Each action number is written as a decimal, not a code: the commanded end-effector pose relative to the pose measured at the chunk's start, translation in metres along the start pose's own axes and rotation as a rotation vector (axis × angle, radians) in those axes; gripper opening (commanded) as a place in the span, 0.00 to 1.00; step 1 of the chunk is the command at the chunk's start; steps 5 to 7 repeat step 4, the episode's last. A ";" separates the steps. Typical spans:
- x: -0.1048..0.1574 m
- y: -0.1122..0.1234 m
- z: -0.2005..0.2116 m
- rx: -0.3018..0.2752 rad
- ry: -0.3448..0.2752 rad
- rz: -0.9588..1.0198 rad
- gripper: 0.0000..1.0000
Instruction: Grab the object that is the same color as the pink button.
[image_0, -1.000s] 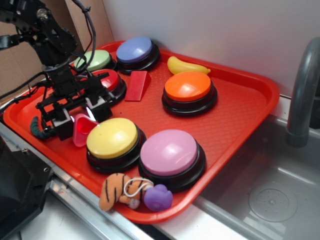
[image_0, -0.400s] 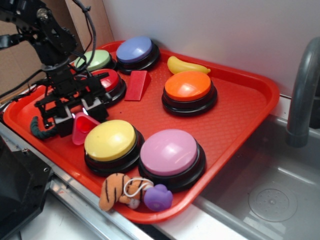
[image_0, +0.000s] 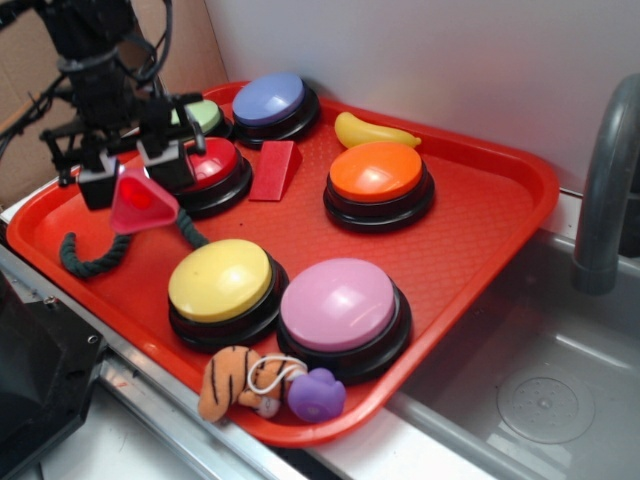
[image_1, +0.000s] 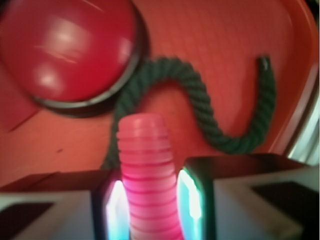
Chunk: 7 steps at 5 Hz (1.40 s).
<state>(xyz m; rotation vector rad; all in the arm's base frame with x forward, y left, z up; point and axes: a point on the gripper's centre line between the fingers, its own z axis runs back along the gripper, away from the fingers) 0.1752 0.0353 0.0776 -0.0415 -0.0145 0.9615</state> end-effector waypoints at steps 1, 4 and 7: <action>-0.006 -0.032 0.050 0.021 -0.001 -0.447 0.00; -0.032 -0.051 0.053 0.036 -0.058 -0.753 0.00; -0.032 -0.051 0.053 0.036 -0.058 -0.753 0.00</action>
